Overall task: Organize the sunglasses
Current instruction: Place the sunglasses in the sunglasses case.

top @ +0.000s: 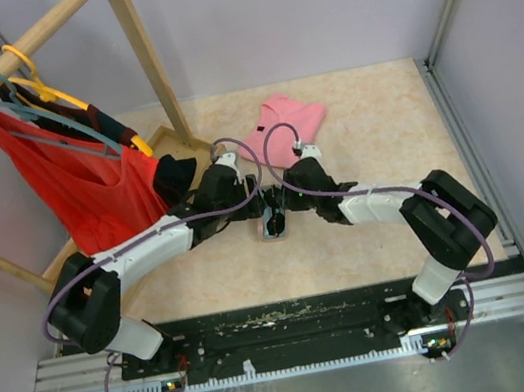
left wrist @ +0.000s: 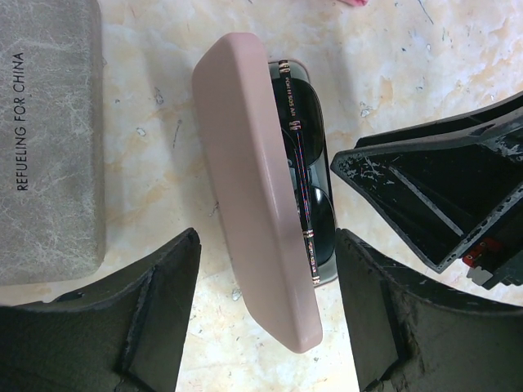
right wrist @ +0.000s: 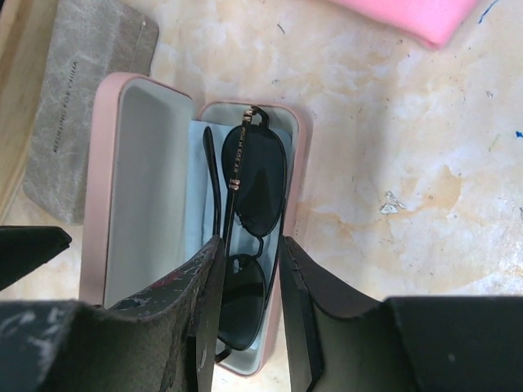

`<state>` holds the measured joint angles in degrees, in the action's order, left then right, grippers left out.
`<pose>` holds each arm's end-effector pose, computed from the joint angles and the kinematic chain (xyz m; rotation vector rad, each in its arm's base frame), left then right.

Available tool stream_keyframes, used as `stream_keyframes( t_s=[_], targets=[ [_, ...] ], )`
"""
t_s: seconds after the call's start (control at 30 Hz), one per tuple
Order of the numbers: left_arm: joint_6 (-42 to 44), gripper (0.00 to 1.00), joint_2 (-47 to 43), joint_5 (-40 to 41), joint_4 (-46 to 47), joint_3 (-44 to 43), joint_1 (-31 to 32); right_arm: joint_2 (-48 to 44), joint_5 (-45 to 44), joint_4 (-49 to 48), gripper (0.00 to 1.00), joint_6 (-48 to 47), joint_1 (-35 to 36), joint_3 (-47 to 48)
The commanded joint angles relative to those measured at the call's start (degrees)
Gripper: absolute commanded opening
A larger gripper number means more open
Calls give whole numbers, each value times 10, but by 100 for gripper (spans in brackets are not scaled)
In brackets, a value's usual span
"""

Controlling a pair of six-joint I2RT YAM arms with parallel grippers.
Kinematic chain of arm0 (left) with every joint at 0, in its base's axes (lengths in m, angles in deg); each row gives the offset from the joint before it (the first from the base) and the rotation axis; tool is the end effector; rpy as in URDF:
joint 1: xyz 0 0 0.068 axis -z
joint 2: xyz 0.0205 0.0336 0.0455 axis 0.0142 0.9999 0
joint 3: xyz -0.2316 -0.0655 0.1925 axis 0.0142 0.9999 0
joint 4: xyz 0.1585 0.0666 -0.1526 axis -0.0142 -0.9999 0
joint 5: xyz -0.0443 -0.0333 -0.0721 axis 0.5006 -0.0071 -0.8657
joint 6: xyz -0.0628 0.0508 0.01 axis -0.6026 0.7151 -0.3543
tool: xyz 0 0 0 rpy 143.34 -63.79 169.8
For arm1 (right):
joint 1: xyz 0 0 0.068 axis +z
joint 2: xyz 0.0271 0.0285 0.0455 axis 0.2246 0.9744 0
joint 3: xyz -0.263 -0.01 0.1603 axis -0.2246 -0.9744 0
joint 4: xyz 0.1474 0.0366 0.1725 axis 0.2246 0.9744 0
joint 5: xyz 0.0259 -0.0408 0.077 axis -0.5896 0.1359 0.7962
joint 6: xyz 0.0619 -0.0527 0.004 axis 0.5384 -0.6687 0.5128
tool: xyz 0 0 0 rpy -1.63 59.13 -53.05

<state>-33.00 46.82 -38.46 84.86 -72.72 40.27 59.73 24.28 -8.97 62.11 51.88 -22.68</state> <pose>0.2485 -0.2060 0.2538 0.2174 2.2901 -0.5046 0.2671 0.2031 0.2172 0.0834 2.2626 0.6037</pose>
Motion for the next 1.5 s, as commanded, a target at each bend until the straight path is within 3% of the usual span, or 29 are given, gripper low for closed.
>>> stream_keyframes(
  t_s=[0.0, 0.37, 0.77, 1.47],
  targets=[
    [-2, 72, 11, -4, 9, -16, -2, 10, 7, -4, 33, -13, 0, 26],
    [-3, 69, 19, -7, 12, -14, -3, 48, 19, 20, 32, -22, 0, 44],
    [-1, 67, 27, -11, 15, -15, -2, 58, 19, 27, 20, -24, 0, 51],
    [1, 63, 38, -23, 17, -18, -2, 63, 15, 31, 8, -43, 6, 67]
  ],
)
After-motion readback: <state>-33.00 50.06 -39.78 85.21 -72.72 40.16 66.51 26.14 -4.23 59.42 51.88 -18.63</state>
